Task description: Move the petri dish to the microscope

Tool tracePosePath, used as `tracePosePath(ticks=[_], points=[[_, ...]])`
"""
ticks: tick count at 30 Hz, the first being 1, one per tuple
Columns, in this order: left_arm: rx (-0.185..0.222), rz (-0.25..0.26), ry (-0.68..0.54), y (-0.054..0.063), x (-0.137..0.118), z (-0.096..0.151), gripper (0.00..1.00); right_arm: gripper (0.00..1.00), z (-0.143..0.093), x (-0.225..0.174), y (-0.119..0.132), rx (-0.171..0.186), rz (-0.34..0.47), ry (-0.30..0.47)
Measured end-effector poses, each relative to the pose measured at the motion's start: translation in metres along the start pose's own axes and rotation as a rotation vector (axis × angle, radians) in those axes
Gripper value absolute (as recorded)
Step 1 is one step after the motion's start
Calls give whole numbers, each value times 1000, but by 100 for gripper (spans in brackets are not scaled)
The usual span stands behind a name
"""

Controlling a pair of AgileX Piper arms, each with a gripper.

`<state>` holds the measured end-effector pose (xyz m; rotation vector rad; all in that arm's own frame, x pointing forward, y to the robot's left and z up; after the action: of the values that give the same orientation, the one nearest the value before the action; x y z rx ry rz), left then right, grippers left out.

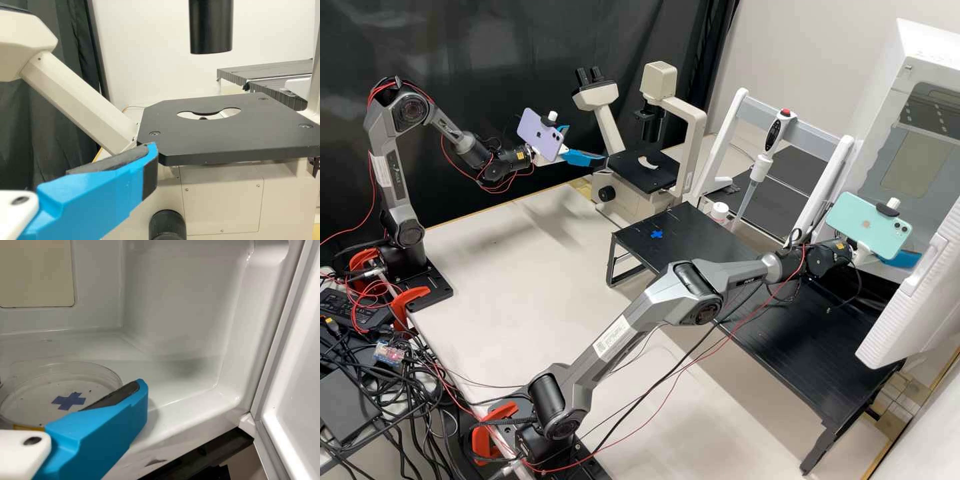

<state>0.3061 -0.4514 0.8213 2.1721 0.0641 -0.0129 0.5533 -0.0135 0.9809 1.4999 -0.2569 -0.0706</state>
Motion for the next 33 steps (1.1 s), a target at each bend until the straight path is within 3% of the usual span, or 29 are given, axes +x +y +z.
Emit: tracePosePath(ticks=[19,33], points=[[0,0,0,0,0,0,100,0,4,-4,-6,5,-26,-15],[0,0,0,0,0,0,100,0,8,-46,-3,27,-75,48]])
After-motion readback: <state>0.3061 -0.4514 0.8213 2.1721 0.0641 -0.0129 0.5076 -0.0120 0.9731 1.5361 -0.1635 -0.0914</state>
